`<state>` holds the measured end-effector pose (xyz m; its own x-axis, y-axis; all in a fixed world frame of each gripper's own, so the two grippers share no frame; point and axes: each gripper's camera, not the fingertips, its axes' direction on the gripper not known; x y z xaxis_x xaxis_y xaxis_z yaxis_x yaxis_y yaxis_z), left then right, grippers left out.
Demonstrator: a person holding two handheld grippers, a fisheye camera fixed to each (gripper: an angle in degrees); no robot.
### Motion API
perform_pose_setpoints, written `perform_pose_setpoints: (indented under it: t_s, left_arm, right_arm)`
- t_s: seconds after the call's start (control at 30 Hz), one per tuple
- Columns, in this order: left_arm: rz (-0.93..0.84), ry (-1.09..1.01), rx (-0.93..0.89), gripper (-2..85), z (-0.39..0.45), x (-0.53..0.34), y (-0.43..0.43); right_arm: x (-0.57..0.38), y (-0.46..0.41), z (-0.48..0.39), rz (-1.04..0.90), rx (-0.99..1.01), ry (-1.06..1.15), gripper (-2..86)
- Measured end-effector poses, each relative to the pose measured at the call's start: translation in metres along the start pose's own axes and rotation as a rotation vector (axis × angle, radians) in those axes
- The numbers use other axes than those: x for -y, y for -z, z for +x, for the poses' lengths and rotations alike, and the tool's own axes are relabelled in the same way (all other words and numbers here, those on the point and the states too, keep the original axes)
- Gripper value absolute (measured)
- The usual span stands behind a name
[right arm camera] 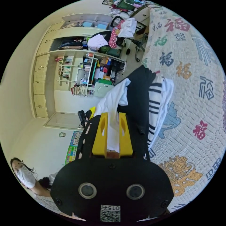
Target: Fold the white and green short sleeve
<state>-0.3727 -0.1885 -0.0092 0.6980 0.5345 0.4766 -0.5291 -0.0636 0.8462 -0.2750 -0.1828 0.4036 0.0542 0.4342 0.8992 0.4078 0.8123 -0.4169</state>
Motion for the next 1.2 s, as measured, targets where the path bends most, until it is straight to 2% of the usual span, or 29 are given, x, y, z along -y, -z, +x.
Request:
perform_pose_setpoints:
  t_s: [0.17, 0.23, 0.27, 0.3, 0.37, 0.43, 0.5, 0.53, 0.67, 0.77, 0.83, 0.93, 1.0, 1.03, 1.1, 1.13, 1.17, 1.2]
  left_arm:
    - [-0.007, 0.122, -0.13, 7.4, -0.058, -0.01, -0.032]
    - [0.006, 0.023, -0.152, 4.3, -0.056, -0.017, -0.041]
    - [0.043, -0.113, -0.172, 3.2, -0.045, -0.025, -0.042]
    - [0.097, -0.259, -0.196, 2.9, -0.033, -0.036, -0.04]
    - [0.177, -0.384, -0.202, 2.9, -0.028, -0.056, -0.04]
    - [0.169, -0.268, -0.105, 3.8, -0.053, -0.066, -0.055]
    - [-0.056, 0.036, 0.138, 5.2, -0.112, -0.076, -0.101]
    - [-0.091, 0.056, 0.167, 5.5, -0.121, -0.082, -0.111]
    - [0.016, 0.074, 0.261, 7.6, -0.138, -0.145, -0.138]
    - [0.094, 0.056, 0.441, 8.7, -0.127, -0.203, -0.153]
    - [0.133, 0.01, 0.515, 9.9, -0.112, -0.238, -0.173]
    - [0.094, -0.125, 0.646, 13.2, -0.076, -0.289, -0.238]
    - [0.061, -0.272, 0.911, 10.9, -0.039, -0.328, -0.308]
    - [0.071, -0.312, 0.984, 9.4, -0.03, -0.339, -0.325]
    - [0.234, -0.512, 1.29, 6.7, 0.005, -0.389, -0.399]
    - [0.287, -0.551, 1.337, 6.5, 0.011, -0.401, -0.416]
    - [0.269, -0.667, 1.3, 6.0, 0.022, -0.418, -0.453]
    - [0.168, -0.793, 1.127, 5.2, 0.033, -0.433, -0.488]
  right_arm:
    - [0.03, -0.011, 0.011, -0.096, -0.02, -0.043, 9.1]
    - [0.036, -0.025, 0.006, -0.166, 0.016, -0.005, 4.4]
    - [0.036, -0.028, -0.004, -0.169, 0.052, 0.044, 2.0]
    - [0.034, -0.024, -0.021, -0.135, 0.071, 0.142, 1.3]
    - [0.027, -0.011, -0.042, -0.074, 0.062, 0.279, 0.9]
    - [0.027, -0.005, -0.04, -0.07, -0.038, 0.217, 1.1]
    - [0.028, 0.001, -0.012, -0.143, -0.104, 0.033, 2.1]
    - [0.025, 0.006, -0.007, -0.139, -0.093, 0.007, 2.5]
    - [-0.021, 0.075, -0.006, -0.035, -0.024, 0.051, 4.8]
    - [-0.079, 0.147, -0.002, 0.024, -0.13, 0.087, 5.3]
    - [-0.123, 0.197, 0.002, 0.083, -0.241, 0.069, 5.4]
    - [-0.202, 0.281, 0.001, 0.202, -0.485, 0.001, 5.5]
    - [-0.264, 0.346, -0.003, 0.307, -0.642, -0.087, 5.7]
    - [-0.278, 0.362, -0.004, 0.332, -0.675, -0.114, 5.7]
    - [-0.334, 0.426, -0.008, 0.445, -0.791, -0.221, 5.8]
    - [-0.348, 0.441, -0.008, 0.473, -0.816, -0.253, 5.9]
    - [-0.374, 0.47, -0.008, 0.521, -0.866, -0.322, 6.0]
    - [-0.397, 0.497, -0.007, 0.545, -0.925, -0.386, 6.2]
